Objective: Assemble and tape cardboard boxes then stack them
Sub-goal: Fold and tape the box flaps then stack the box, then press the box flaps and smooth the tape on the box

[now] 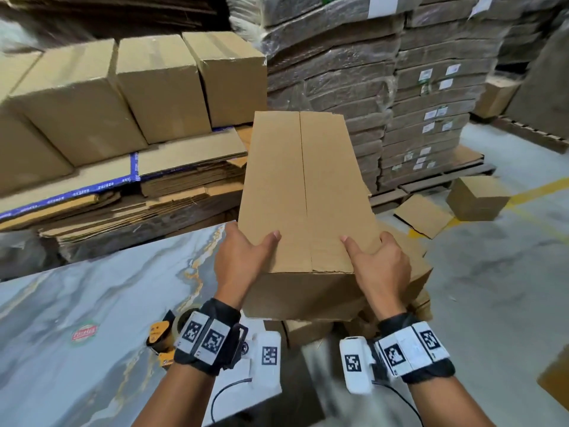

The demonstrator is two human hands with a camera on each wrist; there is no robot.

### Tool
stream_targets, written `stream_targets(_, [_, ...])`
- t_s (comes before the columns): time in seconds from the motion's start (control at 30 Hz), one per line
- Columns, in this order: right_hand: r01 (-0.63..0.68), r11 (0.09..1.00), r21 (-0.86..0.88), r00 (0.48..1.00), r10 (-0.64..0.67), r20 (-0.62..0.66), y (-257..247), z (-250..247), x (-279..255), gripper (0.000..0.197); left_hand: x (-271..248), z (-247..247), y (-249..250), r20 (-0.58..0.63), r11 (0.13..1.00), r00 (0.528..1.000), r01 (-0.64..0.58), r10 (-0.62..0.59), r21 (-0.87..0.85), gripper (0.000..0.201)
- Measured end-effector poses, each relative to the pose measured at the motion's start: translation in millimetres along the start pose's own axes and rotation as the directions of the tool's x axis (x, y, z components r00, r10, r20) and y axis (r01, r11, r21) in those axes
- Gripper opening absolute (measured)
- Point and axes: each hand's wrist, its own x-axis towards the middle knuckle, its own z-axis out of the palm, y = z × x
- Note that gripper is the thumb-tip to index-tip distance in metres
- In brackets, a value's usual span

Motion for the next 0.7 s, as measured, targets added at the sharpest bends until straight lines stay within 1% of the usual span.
stream_targets(0.07, [0.029,0.999,0.021,0.999,-0.03,0.019,-17,3,-11,0.062,-2,-22,-3,-0.043,1.0,0.999,0.001,-0.001,0.0,0.056])
stream_targets(0.17, [0.08,0.995,0.06,0.995,-0.083,0.052,-47,14,-30,0.066,-1,-59,-15,-0.116,1.0,0.993,0.011,-0.013,-0.018,0.06])
stream_targets(0.33, [0.175,0.972,0.159,0.973,-0.195,0.12,-107,49,-79,0.05,0,-130,-67,-0.246,0.998,0.968,0.046,-0.055,-0.042,0.062])
stream_targets(0.47, [0.212,0.96,0.184,0.951,-0.246,0.188,-159,101,-135,0.049,0,-193,-129,-0.323,0.993,0.94,0.088,-0.111,-0.084,0.056])
stream_targets(0.57, [0.264,0.943,0.2,0.926,-0.306,0.222,-197,144,-190,0.047,0,-245,-192,-0.361,0.986,0.918,0.145,-0.166,-0.085,0.057])
stream_targets(0.7, [0.3,0.937,0.18,0.872,-0.346,0.345,-234,204,-267,0.047,-5,-310,-277,-0.412,0.966,0.873,0.243,-0.259,-0.092,0.06])
